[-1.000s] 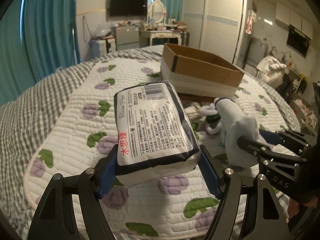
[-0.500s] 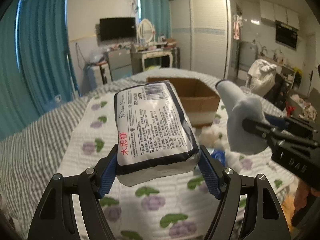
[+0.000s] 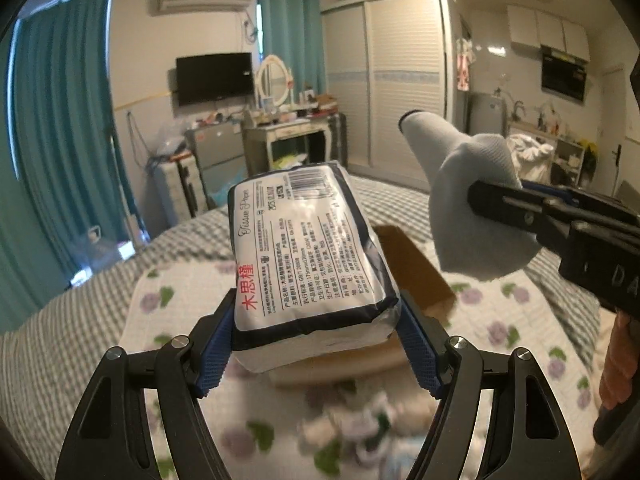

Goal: Organize soft objects
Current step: 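Carry the pad and sock into the cardboard box and open both tools, then grasp the blue tissue pack with the left tool while the right tool grasps white tissue, then lower the tissue pack and white tissue into the box and release both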

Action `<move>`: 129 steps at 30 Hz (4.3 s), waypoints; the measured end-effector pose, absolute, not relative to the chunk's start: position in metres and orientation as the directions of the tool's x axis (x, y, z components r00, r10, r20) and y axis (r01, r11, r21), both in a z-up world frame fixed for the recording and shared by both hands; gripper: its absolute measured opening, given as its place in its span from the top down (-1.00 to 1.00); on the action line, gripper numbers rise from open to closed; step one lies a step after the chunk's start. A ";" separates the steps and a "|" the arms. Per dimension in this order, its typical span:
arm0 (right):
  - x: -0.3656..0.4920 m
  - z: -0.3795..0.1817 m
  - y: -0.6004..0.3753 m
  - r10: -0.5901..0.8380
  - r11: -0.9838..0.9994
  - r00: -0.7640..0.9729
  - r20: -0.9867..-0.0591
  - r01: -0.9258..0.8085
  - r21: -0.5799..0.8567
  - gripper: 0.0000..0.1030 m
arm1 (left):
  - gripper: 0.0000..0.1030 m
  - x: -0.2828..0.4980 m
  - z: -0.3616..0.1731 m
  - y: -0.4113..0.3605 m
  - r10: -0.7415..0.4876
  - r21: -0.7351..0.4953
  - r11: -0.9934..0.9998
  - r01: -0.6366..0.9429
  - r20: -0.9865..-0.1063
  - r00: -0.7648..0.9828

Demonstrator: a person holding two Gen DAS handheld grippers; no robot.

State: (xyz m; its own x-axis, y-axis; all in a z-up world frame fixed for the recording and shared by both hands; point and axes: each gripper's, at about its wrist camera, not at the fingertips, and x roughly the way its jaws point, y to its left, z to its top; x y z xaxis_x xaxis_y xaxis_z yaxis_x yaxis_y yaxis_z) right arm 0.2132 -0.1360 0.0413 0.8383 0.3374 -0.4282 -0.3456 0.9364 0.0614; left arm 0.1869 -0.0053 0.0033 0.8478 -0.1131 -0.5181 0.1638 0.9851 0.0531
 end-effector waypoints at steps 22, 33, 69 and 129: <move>0.327 -0.053 -0.177 0.293 0.956 0.783 -0.549 -0.232 0.180 -0.42 | -0.78 0.278 -0.059 -0.019 -0.075 0.096 0.981 0.169 -0.616 0.784; 0.214 0.072 -0.198 0.204 0.979 0.864 -0.460 -0.194 0.070 -0.67 | -0.79 0.183 0.050 -0.017 -0.045 0.112 0.987 0.115 -0.495 0.868; 0.143 -0.140 -0.216 0.163 0.974 0.634 -0.755 -0.226 0.021 -1.00 | -0.85 0.114 -0.171 -0.075 -0.105 0.026 0.976 0.217 -0.814 0.571; 0.268 0.029 -0.138 0.305 0.936 0.782 -0.543 -0.352 0.017 0.39 | -0.41 0.226 0.005 -0.014 -0.096 0.085 0.982 0.166 -0.534 0.840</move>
State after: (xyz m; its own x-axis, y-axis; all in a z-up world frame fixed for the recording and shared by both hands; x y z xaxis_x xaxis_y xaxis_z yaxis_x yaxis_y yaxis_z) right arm 0.2681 -0.1382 0.0291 0.7824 0.3048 -0.5430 -0.3525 0.9357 0.0174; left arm 0.2257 -0.0140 0.0046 0.8400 -0.0960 -0.5340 0.1661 0.9825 0.0846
